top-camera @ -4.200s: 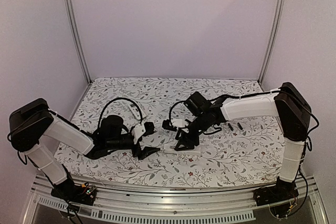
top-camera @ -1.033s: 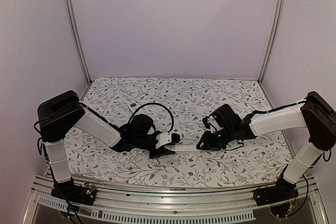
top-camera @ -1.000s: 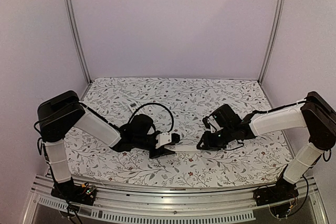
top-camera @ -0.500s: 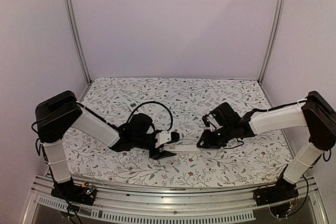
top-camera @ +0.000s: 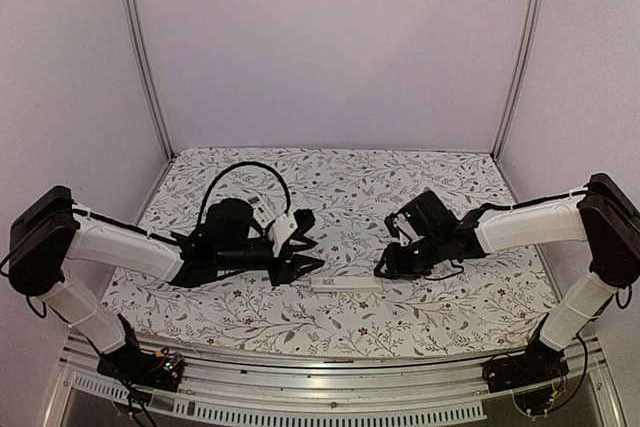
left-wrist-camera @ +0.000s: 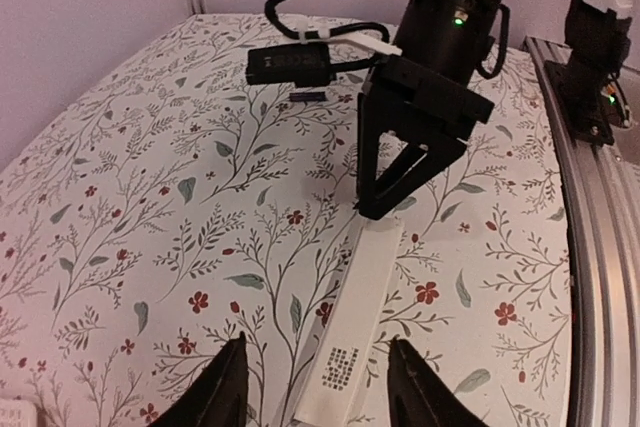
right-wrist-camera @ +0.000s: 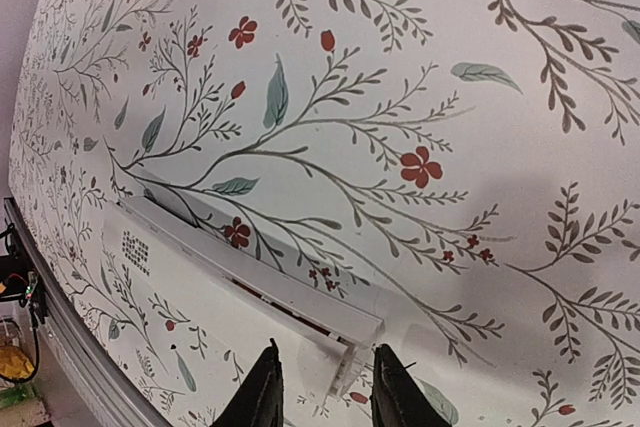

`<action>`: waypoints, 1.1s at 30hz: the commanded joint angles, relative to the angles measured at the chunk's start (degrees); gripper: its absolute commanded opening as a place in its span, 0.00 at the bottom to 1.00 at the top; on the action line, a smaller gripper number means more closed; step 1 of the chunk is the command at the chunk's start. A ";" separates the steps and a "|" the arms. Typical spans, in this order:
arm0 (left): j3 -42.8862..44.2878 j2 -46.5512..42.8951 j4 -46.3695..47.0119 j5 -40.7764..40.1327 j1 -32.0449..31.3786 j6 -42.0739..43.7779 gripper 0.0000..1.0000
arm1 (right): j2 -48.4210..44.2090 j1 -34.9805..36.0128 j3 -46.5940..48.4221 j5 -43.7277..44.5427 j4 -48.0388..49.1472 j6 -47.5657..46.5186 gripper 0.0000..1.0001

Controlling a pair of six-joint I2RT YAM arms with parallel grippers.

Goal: Load the batteries into the remote control
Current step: Load the battery cover onto the remote control without the battery cover.

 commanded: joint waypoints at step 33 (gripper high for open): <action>0.07 8.76 -6.49 -8.69 -0.62 -13.45 0.31 | -0.79 0.12 -1.80 -2.01 2.76 1.31 0.29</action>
